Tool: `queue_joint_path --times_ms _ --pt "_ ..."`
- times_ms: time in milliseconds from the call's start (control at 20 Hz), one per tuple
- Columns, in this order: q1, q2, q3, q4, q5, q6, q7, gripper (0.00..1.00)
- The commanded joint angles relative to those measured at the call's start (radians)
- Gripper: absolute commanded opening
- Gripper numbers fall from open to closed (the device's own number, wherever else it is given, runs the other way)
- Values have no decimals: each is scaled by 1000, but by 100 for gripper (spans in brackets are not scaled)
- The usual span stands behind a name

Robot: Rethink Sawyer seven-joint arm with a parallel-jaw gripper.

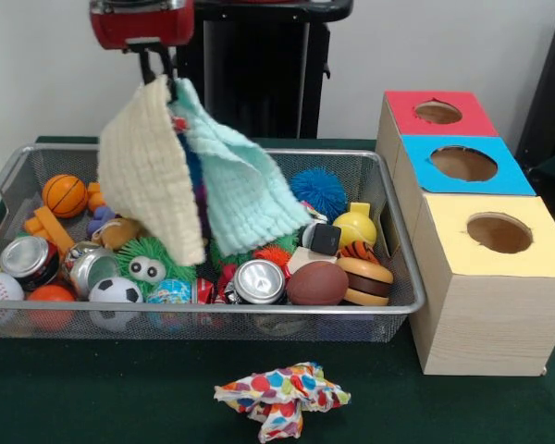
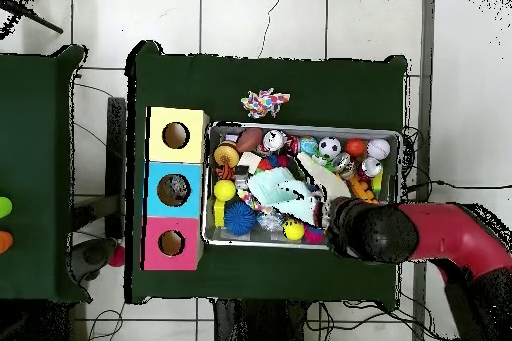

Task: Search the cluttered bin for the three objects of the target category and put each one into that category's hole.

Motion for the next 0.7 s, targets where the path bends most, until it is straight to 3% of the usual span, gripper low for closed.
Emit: queue_joint_path --times_ms 50,400,700 --pt "-78 23 33 -126 -63 166 -389 0" --pt "-152 8 87 -155 -68 233 -507 0" --pt "-165 15 94 -141 -58 221 -479 0"
